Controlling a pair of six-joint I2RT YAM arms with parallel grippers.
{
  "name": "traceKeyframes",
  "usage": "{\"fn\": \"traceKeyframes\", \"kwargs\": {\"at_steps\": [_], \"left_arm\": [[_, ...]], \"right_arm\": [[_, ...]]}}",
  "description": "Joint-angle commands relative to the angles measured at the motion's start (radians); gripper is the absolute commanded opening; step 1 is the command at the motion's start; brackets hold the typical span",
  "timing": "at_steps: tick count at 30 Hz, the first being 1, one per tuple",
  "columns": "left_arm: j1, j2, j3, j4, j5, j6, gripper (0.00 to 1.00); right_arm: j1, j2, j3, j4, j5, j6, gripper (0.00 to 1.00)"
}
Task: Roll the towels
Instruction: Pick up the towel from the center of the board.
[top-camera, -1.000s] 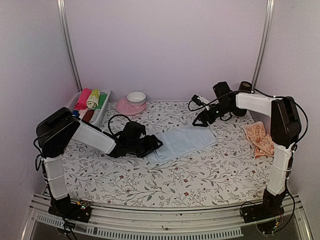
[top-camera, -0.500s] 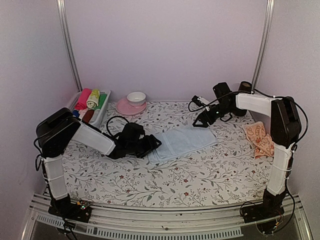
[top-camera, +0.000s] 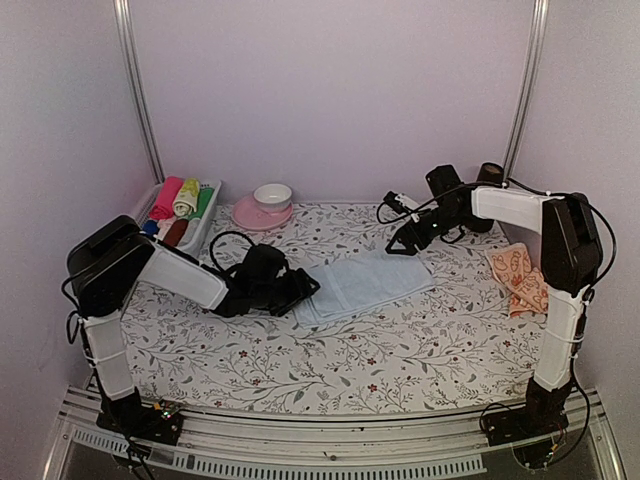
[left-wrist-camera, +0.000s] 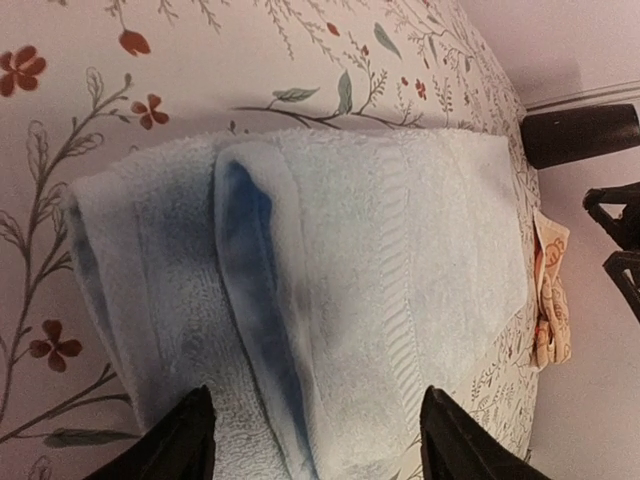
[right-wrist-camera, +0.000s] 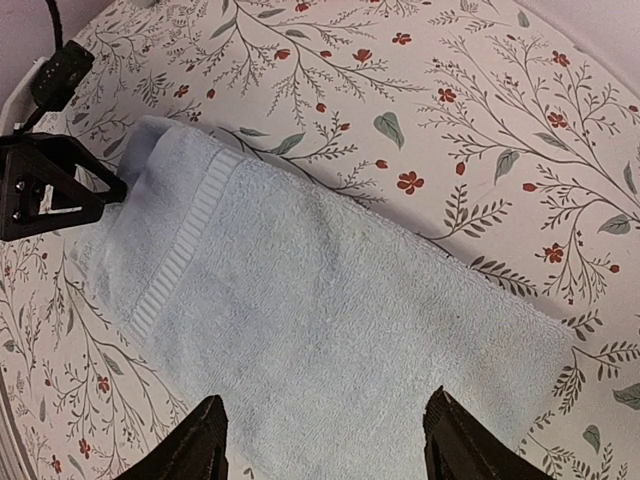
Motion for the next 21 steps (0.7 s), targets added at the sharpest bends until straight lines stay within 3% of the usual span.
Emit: {"fn": "traceKeyframes", "kwargs": {"at_steps": [1, 21], "left_arm": [[-0.011, -0.061, -0.024, -0.069, -0.067, 0.014, 0.71], [0.1, -0.019, 0.011, -0.213, -0.166, 0.108, 0.7]], "right_arm": [[0.0, -0.034, -0.009, 0.018, -0.004, -0.001, 0.67], [0.0, -0.038, -0.013, 0.046, 0.105, 0.023, 0.67]]}}
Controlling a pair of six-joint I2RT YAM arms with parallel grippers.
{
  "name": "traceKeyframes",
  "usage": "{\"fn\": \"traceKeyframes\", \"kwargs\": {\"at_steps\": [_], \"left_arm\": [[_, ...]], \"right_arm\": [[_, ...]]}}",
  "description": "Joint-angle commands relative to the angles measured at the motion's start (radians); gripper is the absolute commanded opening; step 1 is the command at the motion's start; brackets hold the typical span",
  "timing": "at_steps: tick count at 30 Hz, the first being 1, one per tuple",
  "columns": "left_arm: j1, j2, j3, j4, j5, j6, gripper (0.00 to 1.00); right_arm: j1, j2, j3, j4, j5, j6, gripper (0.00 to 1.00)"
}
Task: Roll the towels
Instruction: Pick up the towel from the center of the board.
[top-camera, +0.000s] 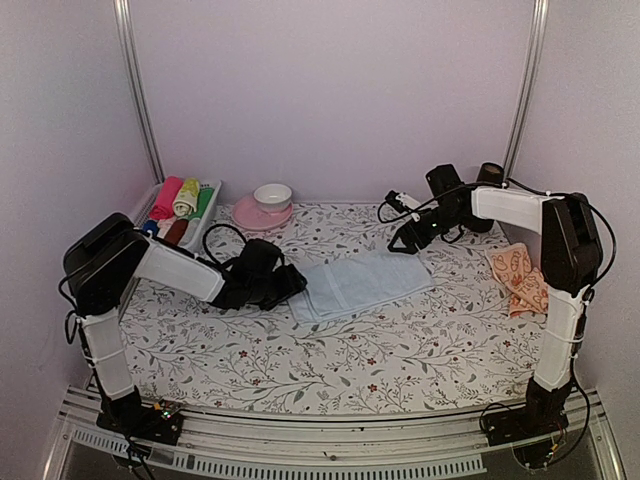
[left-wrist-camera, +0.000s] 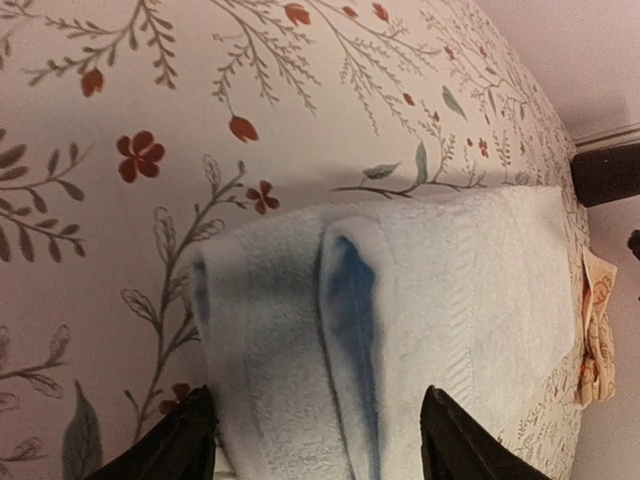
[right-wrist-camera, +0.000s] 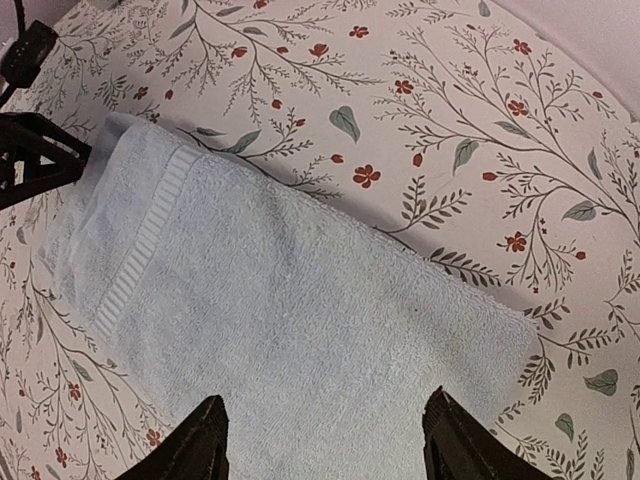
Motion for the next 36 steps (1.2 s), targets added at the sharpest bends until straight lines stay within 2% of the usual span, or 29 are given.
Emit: {"fn": "traceKeyframes", "kwargs": {"at_steps": [1, 9, 14, 18, 21, 24, 32, 36], "left_arm": [[0.07, -0.003, -0.016, -0.097, -0.071, 0.056, 0.71], [0.205, 0.02, 0.057, -0.111, -0.016, 0.167, 0.7], [0.14, -0.079, 0.038, -0.087, 0.016, 0.149, 0.73], [0.063, -0.1, 0.037, -0.065, 0.018, 0.117, 0.8], [0.017, -0.059, 0.051, -0.031, 0.041, 0.09, 0.87], [-0.017, 0.012, 0.097, -0.028, 0.058, 0.079, 0.94], [-0.048, 0.142, 0.145, -0.037, 0.06, 0.035, 0.97], [-0.043, 0.158, 0.147, -0.099, 0.008, 0.044, 0.97]], "right_arm": [[0.0, -0.037, -0.01, 0.023, 0.029, 0.009, 0.67], [-0.003, -0.034, -0.011, 0.023, 0.036, 0.011, 0.68], [-0.009, -0.036, -0.01, 0.024, 0.048, 0.008, 0.68], [-0.008, -0.037, -0.01, 0.024, 0.051, 0.005, 0.69], [-0.009, -0.04, -0.01, 0.025, 0.063, 0.009, 0.72], [-0.017, -0.044, -0.013, 0.025, 0.061, 0.012, 0.85], [-0.035, -0.062, -0.019, 0.026, 0.052, 0.007, 1.0], [-0.036, -0.07, -0.024, 0.029, 0.049, 0.002, 0.99]]}}
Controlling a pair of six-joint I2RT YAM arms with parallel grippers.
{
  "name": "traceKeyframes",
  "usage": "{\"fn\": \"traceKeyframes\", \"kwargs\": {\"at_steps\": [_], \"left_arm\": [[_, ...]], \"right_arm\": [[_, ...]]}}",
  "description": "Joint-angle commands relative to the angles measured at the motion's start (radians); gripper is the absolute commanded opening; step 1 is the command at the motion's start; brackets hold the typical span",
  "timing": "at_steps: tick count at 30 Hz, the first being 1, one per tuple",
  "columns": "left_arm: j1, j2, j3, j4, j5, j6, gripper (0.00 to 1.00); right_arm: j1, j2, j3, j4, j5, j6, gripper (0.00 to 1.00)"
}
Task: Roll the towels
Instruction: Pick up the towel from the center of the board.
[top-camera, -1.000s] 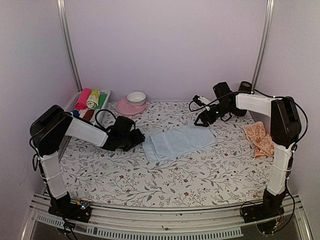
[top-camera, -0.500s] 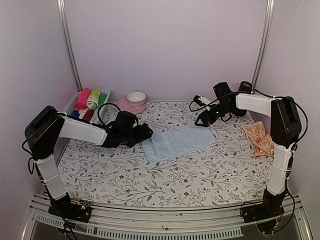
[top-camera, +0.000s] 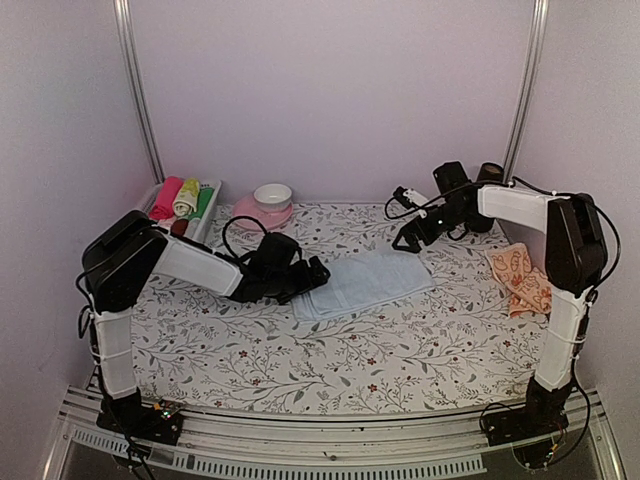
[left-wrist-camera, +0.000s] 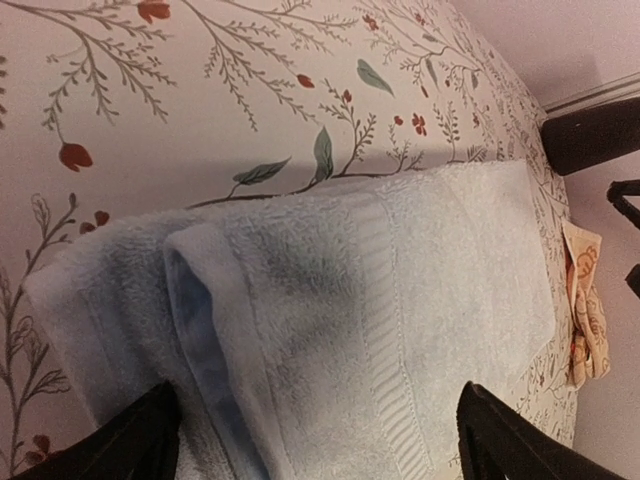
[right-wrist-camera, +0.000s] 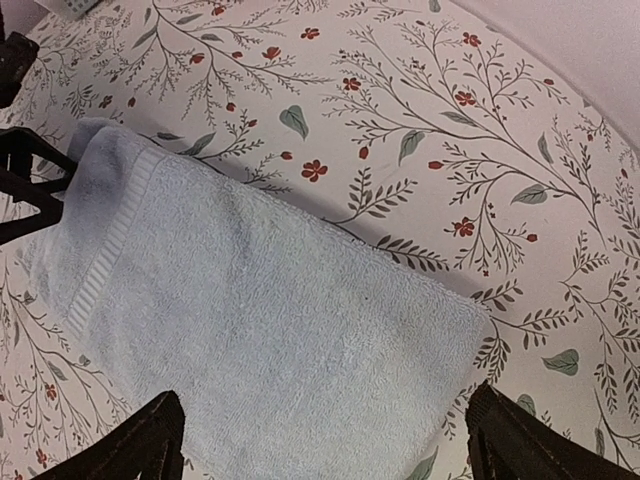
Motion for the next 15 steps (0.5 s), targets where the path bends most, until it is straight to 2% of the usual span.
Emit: {"fn": "traceKeyframes", "kwargs": {"at_steps": [1, 7, 11, 15], "left_arm": [[0.0, 0.051, -0.009, -0.101, -0.058, -0.001, 0.97], [0.119, 0.022, -0.04, -0.121, -0.098, 0.07, 0.97], [0.194, 0.061, 0.039, -0.156, -0.084, 0.171, 0.97], [0.224, 0.135, 0.16, -0.198, -0.002, 0.263, 0.97]], "right_arm": [[-0.004, -0.056, -0.011, 0.013, -0.004, -0.003, 0.99], [-0.003, -0.059, -0.011, 0.017, 0.008, -0.003, 0.99], [-0.004, -0.061, -0.013, 0.017, 0.003, -0.003, 0.99], [-0.005, -0.061, -0.014, 0.017, 0.004, -0.005, 0.99]]}}
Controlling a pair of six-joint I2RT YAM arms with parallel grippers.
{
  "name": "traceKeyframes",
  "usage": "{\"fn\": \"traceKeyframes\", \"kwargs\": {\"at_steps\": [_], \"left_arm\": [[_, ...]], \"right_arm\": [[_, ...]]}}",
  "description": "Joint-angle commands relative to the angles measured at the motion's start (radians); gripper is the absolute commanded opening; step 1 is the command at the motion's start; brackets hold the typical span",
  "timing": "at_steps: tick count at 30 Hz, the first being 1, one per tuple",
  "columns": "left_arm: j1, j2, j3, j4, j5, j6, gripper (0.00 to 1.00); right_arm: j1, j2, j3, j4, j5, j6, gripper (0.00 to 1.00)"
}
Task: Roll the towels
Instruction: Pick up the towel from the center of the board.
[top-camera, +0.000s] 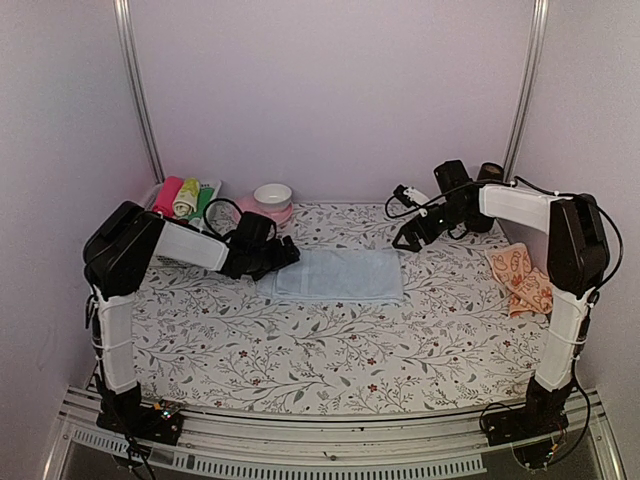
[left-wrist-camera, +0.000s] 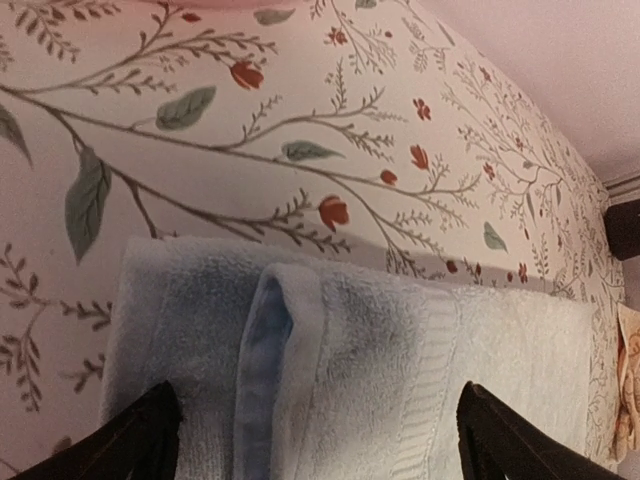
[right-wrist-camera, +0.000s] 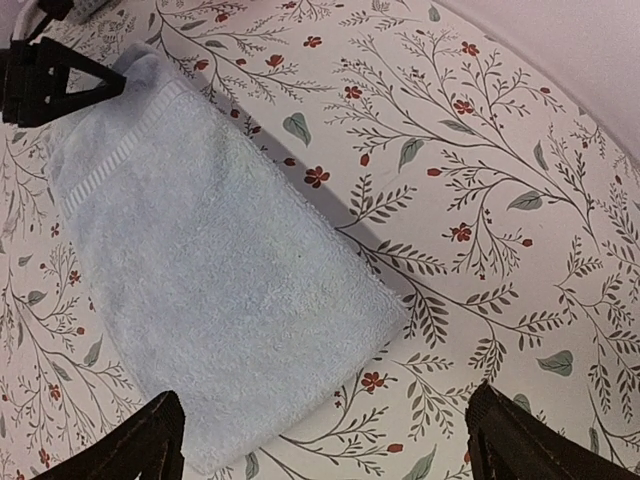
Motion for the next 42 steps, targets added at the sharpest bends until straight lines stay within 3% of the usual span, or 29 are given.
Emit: {"fn": "traceKeyframes", "kwargs": {"at_steps": [1, 12, 29, 36, 42], "left_arm": [[0.036, 0.106, 0.11, -0.144, 0.043, 0.139, 0.97], [0.041, -0.047, 0.07, -0.135, 0.023, 0.168, 0.97], [0.036, 0.039, 0.093, -0.151, 0.067, 0.149, 0.72], [0.031, 0.04, 0.09, -0.15, 0.065, 0.154, 0.56], [0.029, 0.043, 0.09, -0.153, 0.056, 0.162, 0.49]], "right_arm": [[-0.005, -0.038, -0.01, 0.014, 0.002, -0.005, 0.99], [-0.005, -0.018, -0.007, 0.012, -0.006, -0.007, 0.99], [-0.005, -0.019, -0.007, 0.007, -0.034, -0.007, 0.96], [-0.004, -0.018, -0.007, 0.006, -0.034, -0.007, 0.95], [-0.005, -0.016, -0.007, 0.006, -0.041, -0.007, 0.93]]}}
